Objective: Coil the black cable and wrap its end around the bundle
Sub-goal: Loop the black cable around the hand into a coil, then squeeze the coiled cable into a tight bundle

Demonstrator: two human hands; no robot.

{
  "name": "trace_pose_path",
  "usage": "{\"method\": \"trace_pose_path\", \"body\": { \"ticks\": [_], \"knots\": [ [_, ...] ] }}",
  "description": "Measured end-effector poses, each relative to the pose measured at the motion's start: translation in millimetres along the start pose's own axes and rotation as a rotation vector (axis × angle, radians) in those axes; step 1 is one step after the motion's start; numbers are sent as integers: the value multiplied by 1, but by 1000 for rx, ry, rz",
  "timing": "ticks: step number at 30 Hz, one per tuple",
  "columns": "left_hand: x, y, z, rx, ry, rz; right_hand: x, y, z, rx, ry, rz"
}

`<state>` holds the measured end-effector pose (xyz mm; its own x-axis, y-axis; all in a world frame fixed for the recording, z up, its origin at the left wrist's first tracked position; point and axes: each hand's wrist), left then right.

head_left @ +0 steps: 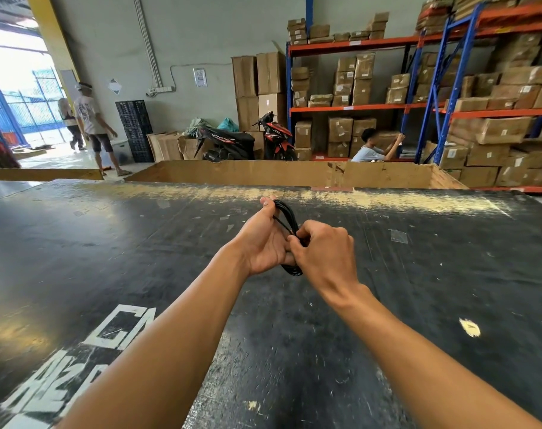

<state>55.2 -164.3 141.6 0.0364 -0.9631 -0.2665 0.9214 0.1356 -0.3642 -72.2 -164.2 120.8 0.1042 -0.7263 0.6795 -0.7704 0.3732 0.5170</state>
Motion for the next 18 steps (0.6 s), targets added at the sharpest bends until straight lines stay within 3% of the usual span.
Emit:
{"method": "trace_pose_path", "body": {
  "ticks": [12,15,18],
  "knots": [
    [-6,5,3,9,10,39,21,15,11,-18,18,-76],
    [-24,11,13,313,37,151,30,20,23,-11,24,-151],
    [-33,19,18,937,-240,448,38,27,33,48,9,-265]
  ]
}}
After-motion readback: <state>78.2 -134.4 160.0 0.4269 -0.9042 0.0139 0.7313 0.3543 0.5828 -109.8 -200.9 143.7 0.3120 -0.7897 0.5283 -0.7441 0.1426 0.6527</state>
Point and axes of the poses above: each hand's wrist, its own x-axis towards the middle knuckle, its own y-axis out of the back of the hand, z = x × y, and after that the axes turned 8 degrees about z, right-handed
